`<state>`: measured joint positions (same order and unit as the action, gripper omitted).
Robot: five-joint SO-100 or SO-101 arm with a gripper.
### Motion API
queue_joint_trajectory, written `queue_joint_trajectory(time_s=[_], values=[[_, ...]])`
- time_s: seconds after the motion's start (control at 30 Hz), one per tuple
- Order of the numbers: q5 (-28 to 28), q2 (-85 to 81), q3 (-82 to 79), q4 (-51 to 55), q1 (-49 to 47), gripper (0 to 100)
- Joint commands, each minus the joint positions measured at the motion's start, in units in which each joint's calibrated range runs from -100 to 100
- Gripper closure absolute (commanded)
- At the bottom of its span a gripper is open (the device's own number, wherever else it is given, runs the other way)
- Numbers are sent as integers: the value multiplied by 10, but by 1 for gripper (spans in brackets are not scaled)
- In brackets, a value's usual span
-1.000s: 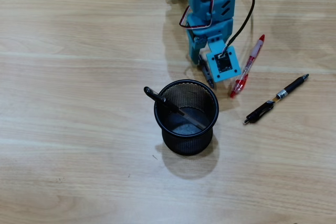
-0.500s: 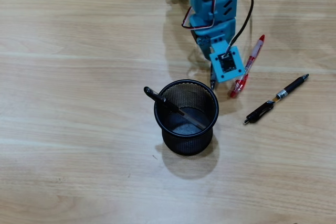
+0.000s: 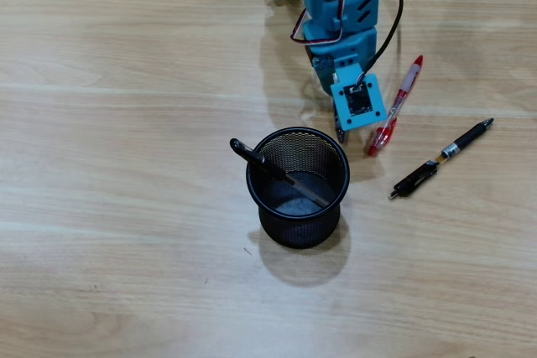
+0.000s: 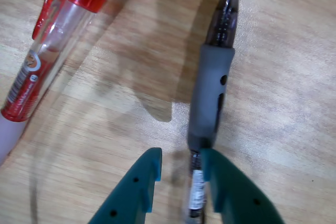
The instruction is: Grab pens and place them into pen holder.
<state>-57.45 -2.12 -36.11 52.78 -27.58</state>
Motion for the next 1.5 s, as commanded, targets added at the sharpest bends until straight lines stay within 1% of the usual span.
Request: queue_joint_trajectory(time_s=[0.0, 0.13, 0.3, 0.4, 0.5, 0.7, 0.77, 0.83, 0.87, 0.97, 1.3, 1.37, 1.43, 1.47], values=[[-11, -5, 3, -6, -10, 84], [-40, 0, -3, -6, -26, 84], [-41, 4, -11, -11, -26, 84], [-41, 4, -54, -61, -24, 84], [-41, -6, -132, -169, -21, 84], [-41, -6, -140, -187, -20, 85], [-41, -6, -140, -187, -20, 87], [-41, -6, -139, -187, -20, 93], [-41, -6, -139, -187, -20, 94], [-41, -6, -139, -186, -20, 98], [-36, -28, -135, -177, -8, 98], [-35, -63, -126, -138, 0, 98], [-27, -110, -107, -75, 9, 98], [-12, -163, -80, -2, 28, 98]])
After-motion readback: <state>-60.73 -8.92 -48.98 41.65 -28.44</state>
